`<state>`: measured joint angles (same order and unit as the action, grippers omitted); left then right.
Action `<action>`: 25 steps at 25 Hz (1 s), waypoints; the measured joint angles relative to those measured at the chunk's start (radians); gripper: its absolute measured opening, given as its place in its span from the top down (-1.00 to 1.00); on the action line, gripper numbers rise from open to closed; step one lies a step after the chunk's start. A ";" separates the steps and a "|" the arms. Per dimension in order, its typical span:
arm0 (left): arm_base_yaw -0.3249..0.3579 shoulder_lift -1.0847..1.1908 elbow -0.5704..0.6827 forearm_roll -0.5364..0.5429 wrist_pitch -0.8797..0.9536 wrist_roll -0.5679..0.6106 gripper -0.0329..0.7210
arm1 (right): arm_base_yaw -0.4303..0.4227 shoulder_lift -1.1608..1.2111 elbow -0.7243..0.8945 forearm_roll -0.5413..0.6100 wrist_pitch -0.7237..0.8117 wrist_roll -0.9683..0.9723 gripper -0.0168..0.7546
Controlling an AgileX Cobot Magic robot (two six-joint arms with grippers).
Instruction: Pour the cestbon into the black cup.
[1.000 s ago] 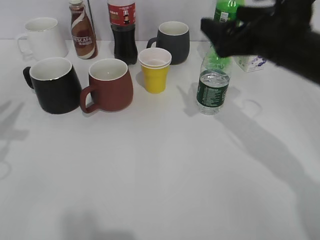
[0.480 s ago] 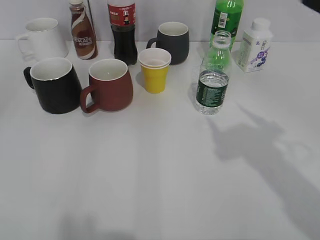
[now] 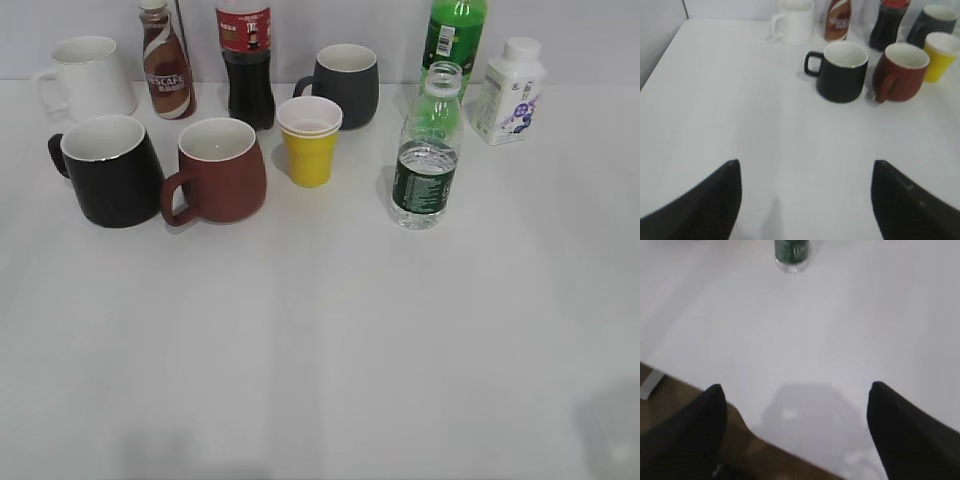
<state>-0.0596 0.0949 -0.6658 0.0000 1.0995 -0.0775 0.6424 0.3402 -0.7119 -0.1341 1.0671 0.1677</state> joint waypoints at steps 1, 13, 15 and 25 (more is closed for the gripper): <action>0.000 -0.011 0.010 0.008 0.021 0.001 -0.70 | 0.000 -0.032 0.025 0.000 0.015 -0.001 -0.75; 0.000 -0.052 0.138 0.010 -0.028 0.020 -0.66 | 0.002 -0.130 0.206 -0.019 -0.016 -0.009 -0.63; 0.000 -0.052 0.138 0.010 -0.031 0.020 -0.66 | 0.002 -0.130 0.206 -0.019 -0.019 -0.010 -0.57; 0.000 -0.052 0.139 0.010 -0.032 0.021 -0.66 | -0.015 -0.130 0.206 -0.019 -0.022 -0.014 -0.42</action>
<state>-0.0596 0.0428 -0.5270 0.0103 1.0670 -0.0560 0.6273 0.2101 -0.5062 -0.1526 1.0451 0.1538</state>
